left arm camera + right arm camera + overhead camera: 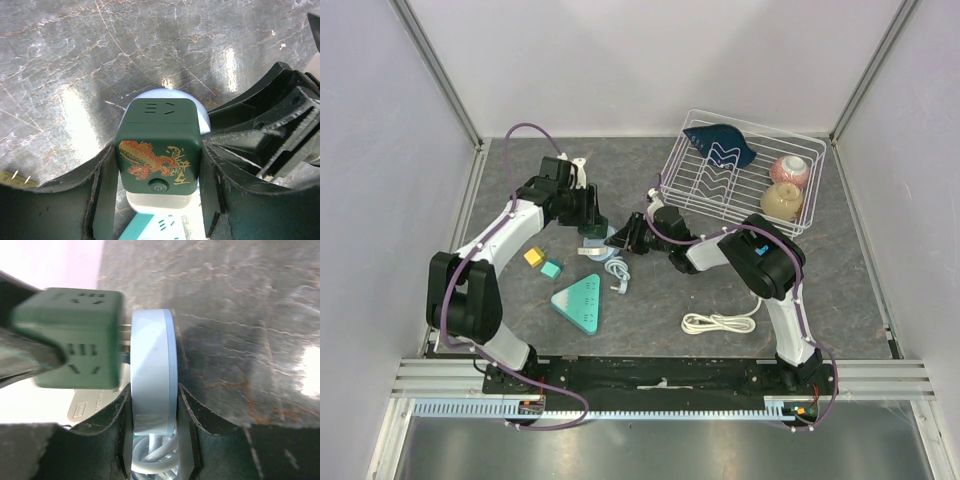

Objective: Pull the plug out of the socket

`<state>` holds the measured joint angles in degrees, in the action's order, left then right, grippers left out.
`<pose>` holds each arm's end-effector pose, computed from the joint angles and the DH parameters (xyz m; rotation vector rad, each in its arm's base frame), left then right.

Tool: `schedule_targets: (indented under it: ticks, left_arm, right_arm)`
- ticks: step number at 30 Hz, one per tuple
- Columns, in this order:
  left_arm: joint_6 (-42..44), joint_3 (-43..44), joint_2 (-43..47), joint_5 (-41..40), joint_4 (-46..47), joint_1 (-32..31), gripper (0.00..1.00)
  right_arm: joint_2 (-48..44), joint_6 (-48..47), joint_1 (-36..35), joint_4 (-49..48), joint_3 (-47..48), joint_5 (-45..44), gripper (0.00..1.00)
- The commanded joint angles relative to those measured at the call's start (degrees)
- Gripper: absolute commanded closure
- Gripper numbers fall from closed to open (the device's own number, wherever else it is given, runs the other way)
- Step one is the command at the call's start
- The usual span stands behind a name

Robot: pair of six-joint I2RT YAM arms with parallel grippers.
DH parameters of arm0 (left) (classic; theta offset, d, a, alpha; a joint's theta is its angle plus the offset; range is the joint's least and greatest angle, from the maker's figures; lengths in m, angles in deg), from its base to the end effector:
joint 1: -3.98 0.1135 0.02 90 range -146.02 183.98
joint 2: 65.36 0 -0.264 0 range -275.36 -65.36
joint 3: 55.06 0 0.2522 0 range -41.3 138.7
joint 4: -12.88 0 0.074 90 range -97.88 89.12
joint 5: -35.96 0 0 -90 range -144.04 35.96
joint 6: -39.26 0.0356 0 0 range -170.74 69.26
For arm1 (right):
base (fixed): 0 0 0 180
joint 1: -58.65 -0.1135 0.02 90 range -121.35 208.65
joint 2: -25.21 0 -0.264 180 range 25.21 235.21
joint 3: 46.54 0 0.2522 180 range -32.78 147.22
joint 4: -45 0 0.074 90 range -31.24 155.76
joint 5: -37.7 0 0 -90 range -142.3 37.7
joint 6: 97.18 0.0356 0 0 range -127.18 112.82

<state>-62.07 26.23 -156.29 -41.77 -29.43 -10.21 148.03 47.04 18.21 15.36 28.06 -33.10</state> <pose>0.3277 -0.0907 0.2496 0.1552 2.4998 -0.4530 0.3221 0.2899 0.1130 -0.0016 2.1510 1.3734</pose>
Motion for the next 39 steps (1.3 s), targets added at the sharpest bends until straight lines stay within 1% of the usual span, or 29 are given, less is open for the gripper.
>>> schedule_targets:
  ticks: [1,8,12,13,17,19,22,23,25,27,28,30,31,33,34,36,37,39]
  left_arm:
    - [-0.62,6.39,5.07,-4.45,-0.01,-1.80,0.98]
    - [-0.80,5.60,5.24,-3.84,-0.19,-1.28,0.98]
    - [-2.37,6.74,3.93,-3.31,-1.67,2.50,0.98]
    - [-2.64,7.18,2.97,-2.79,-2.11,4.33,0.98]
    - [-4.05,7.44,0.06,0.29,-2.12,8.30,0.98]
    - [-5.19,7.62,-2.30,0.29,-1.86,10.14,0.98]
    - [-5.54,8.84,-5.12,-0.84,-1.68,11.38,0.97]
    - [-5.37,9.37,-7.13,-0.32,-1.77,11.56,0.94]
    - [-5.02,10.25,-8.55,0.91,-1.77,11.73,0.93]
    - [-5.19,10.26,-9.52,1.26,-1.51,11.74,0.88]
    - [-5.19,10.26,-9.78,1.09,-1.15,11.74,0.83]
    - [-4.84,10.17,-10.66,0.47,-1.06,11.74,0.76]
    - [-4.67,10.08,-10.93,0.30,-1.06,11.82,0.66]
    - [-4.49,9.99,-11.80,-0.23,-1.24,11.82,0.57]
    - [-4.31,9.99,-12.07,-0.23,-1.33,11.82,0.51]
    - [-4.40,10.17,-12.34,-0.14,-1.33,11.82,0.43]
    - [-4.57,10.26,-12.42,-0.23,-1.41,11.74,0.36]
    - [-4.75,10.87,-12.16,-0.32,-1.76,11.82,0.30]
  right_arm:
    - [2.51,-3.42,1.77,15.27,-1.42,-9.97,1.00]
    - [2.42,-3.33,1.69,14.22,-2.04,-9.89,1.00]
    - [2.77,-3.33,1.69,12.55,-2.13,-8.13,1.00]
    - [2.77,-3.24,1.69,11.50,-2.39,-7.61,1.00]
    - [2.42,-2.98,1.69,10.18,-2.92,-6.81,1.00]
    - [2.25,-2.98,1.69,10.00,-2.83,-6.72,0.99]
    - [2.33,-3.24,1.69,9.74,-2.83,-6.20,0.94]
    - [2.33,-3.24,1.69,9.73,-2.92,-6.28,0.93]
    - [2.33,-3.33,1.69,9.65,-2.83,-5.93,0.92]
    - [2.42,-3.42,1.69,9.56,-2.92,-5.84,0.91]
    - [2.33,-3.50,1.69,9.56,-2.83,-5.67,0.91]
    - [2.24,-3.85,1.69,9.82,-2.74,-5.84,0.90]
    - [2.07,-3.94,1.77,9.91,-2.66,-5.93,0.89]
    - [2.15,-3.94,1.77,10.00,-2.57,-6.11,0.88]
    - [2.24,-4.03,1.69,10.17,-2.31,-6.02,0.88]
    - [2.33,-4.03,1.69,10.35,-2.13,-5.93,0.88]
    - [2.42,-4.03,1.69,10.35,-2.21,-5.84,0.87]
    - [2.42,-3.94,1.69,10.18,-2.39,-5.93,0.87]
